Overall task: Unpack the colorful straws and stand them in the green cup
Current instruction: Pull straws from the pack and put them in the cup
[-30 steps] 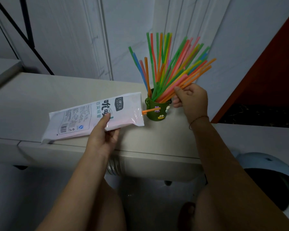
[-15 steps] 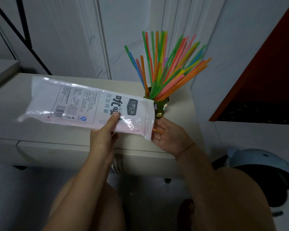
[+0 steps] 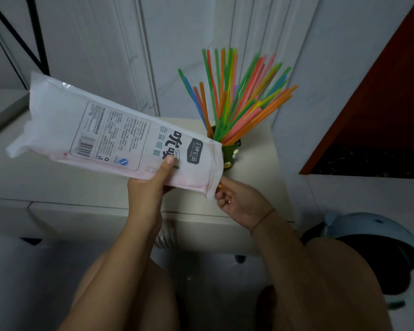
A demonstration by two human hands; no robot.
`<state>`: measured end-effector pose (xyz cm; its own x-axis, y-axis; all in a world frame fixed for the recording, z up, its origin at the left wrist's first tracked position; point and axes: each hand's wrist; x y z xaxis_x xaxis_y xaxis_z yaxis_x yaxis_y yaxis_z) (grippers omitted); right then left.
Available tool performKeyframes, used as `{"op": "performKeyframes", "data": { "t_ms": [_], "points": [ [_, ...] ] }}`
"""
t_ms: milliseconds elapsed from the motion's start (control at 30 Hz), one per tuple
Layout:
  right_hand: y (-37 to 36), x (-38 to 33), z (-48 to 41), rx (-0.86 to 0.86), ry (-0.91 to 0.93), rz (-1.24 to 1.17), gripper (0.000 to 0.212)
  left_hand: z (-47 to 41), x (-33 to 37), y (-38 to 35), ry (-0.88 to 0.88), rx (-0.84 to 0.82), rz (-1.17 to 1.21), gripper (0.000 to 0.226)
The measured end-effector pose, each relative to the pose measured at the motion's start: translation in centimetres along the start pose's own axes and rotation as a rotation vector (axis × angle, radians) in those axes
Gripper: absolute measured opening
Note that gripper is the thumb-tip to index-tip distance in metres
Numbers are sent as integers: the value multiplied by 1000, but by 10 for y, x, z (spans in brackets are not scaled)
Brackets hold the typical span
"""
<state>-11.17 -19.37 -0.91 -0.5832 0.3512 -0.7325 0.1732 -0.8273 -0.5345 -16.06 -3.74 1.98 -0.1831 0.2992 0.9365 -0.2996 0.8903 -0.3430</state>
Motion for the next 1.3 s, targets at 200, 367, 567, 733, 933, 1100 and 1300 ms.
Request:
{"op": "performKeyframes", "data": {
  "t_ms": [200, 367, 567, 733, 933, 1100, 1300],
  "points": [
    [11, -14, 4, 46, 217, 44, 10, -10, -9, 14, 191, 95, 213, 36],
    [25, -37, 12, 64, 319, -73, 16, -15, -17, 23, 353, 145, 370, 13],
    [8, -29, 13, -107, 327, -65, 16, -11, -18, 5, 380, 123, 476, 20],
    [11, -38, 17, 9, 414, 19, 16, -14, -14, 13, 356, 134, 483, 27],
    [9, -45, 19, 44, 447, 64, 17, -12, -18, 10, 402, 135, 475, 23],
    [-4, -38, 17, -8, 464, 167, 15, -8, -22, 0, 434, 130, 501, 24],
    [10, -78, 16, 221, 689, 176, 15, -15, -15, 21, 404, 186, 503, 21]
  ]
}}
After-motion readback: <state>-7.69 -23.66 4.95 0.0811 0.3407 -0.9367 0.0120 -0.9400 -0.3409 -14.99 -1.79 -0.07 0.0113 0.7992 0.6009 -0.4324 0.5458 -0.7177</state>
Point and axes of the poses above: each hand's wrist, its own z-axis away from the middle knuckle, its own y-axis out of the back of the hand, x = y × z, and after that the axes turned 10 degrees about -x, right-handed
